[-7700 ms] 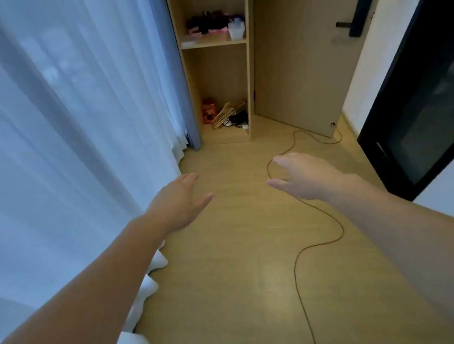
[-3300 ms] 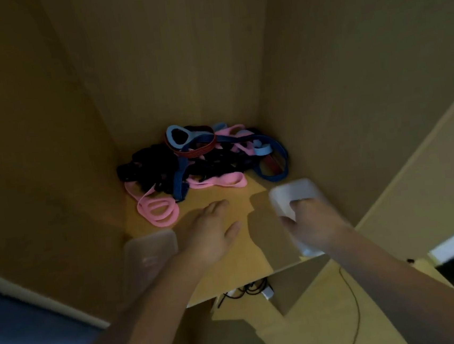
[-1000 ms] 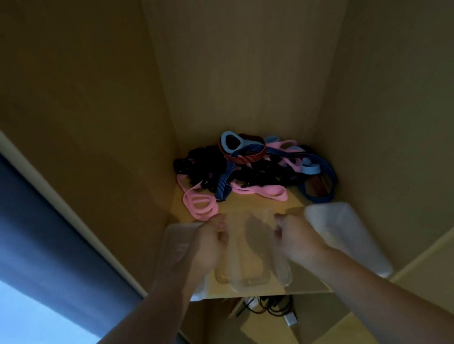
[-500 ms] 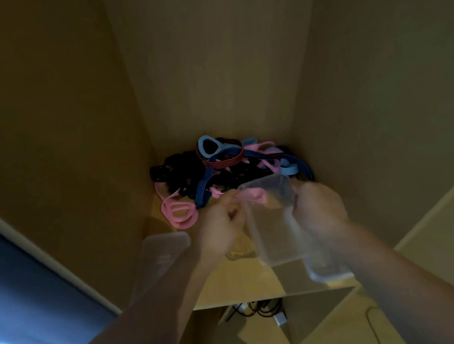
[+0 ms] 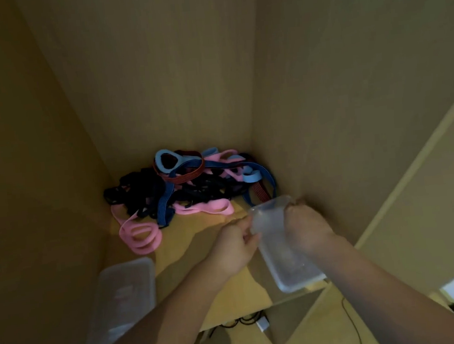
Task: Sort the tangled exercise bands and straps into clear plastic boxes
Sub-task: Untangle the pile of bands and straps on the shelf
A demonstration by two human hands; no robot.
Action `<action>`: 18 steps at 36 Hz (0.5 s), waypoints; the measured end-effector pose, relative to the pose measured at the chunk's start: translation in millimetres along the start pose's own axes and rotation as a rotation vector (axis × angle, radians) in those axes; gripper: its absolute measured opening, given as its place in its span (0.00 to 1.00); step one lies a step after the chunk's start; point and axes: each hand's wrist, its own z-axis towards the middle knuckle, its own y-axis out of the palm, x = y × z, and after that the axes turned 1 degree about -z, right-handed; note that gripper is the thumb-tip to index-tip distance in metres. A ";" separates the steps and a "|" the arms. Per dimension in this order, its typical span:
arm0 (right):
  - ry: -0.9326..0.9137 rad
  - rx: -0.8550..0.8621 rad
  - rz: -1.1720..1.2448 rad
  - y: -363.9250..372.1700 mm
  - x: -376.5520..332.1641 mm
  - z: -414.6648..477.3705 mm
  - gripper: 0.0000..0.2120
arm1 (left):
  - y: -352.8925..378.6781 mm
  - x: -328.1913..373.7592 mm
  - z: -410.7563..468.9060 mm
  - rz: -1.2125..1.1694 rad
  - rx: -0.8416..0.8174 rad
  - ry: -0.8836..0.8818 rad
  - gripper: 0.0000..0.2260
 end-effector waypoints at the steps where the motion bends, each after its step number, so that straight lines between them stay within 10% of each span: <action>1: 0.003 -0.019 0.030 0.9 -2.0 1.0 0.15 | -0.8 -0.9 0.2 0.002 -0.004 0.002 0.21; 18: -0.392 0.046 0.161 -5.4 -68.4 34.8 0.19 | -83.3 -33.2 -5.6 0.217 0.189 -0.040 0.16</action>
